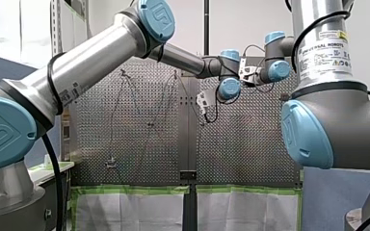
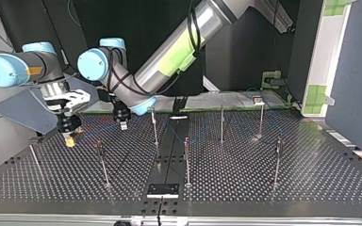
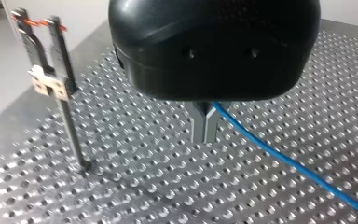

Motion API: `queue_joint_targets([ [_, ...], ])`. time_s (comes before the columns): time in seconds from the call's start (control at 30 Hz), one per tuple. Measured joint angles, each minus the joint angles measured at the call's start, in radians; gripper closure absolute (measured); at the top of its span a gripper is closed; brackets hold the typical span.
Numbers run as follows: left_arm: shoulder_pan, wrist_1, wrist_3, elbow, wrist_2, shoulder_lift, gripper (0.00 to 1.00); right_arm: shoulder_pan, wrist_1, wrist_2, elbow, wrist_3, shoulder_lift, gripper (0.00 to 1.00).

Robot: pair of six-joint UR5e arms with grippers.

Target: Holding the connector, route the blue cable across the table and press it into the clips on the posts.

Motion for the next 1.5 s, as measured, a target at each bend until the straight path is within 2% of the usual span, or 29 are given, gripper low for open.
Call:
queue_joint_targets([
  [0.23, -0.012, 0.003, 0.000, 0.000, 0.000, 0.022, 0.99, 0.002, 0.017, -0.003, -0.002, 0.002, -0.044, 1.00],
  [0.4, -0.019, 0.004, 0.000, 0.001, 0.000, 0.043, 0.99, 0.003, 0.022, -0.022, -0.003, 0.002, -0.061, 1.00],
  [0.97, -0.016, 0.023, -0.003, 0.009, 0.000, 0.066, 0.99, 0.006, 0.038, -0.045, -0.024, 0.002, -0.086, 1.00],
  [1.2, -0.009, 0.030, -0.003, 0.009, -0.001, 0.066, 0.99, 0.001, 0.032, -0.068, -0.026, 0.002, -0.085, 1.00],
  [1.37, 0.000, 0.065, 0.020, 0.009, -0.027, 0.066, 0.99, -0.001, 0.023, -0.075, -0.026, 0.002, -0.083, 1.00],
  [1.5, 0.009, 0.100, 0.044, 0.009, -0.049, 0.066, 0.99, -0.003, 0.012, -0.093, -0.026, 0.004, -0.083, 1.00],
])
